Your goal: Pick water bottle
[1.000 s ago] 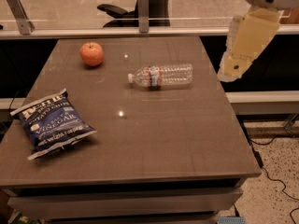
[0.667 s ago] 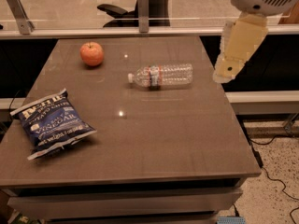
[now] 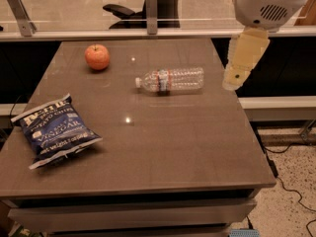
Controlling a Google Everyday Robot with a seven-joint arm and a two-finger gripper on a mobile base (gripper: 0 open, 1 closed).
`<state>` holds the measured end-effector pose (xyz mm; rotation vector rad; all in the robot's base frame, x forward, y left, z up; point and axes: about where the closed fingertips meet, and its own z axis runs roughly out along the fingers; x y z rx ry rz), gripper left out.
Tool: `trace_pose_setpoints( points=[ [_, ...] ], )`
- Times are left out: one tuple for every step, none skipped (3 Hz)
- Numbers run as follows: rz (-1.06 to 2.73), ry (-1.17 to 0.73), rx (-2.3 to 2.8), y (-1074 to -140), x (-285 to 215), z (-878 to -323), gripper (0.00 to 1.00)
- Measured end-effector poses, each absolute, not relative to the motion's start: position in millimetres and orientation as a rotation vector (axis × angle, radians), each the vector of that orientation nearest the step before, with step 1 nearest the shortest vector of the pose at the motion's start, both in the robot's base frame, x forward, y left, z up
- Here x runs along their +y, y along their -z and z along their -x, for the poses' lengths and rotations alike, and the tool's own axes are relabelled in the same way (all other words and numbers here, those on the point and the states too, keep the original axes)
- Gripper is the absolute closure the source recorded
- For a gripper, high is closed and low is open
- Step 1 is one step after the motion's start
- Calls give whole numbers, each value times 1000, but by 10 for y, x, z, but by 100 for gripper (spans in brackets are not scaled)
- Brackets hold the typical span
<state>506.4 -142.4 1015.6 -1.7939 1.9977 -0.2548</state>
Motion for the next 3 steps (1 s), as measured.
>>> trace_pose_setpoints(
  points=[
    [1821, 230, 2029, -9929, -1471, -5244, 0],
    [1847, 201, 2069, -9680, -1519, -5396, 0],
    [1862, 173, 2115, -9458, -1581, -5498, 0]
  ],
)
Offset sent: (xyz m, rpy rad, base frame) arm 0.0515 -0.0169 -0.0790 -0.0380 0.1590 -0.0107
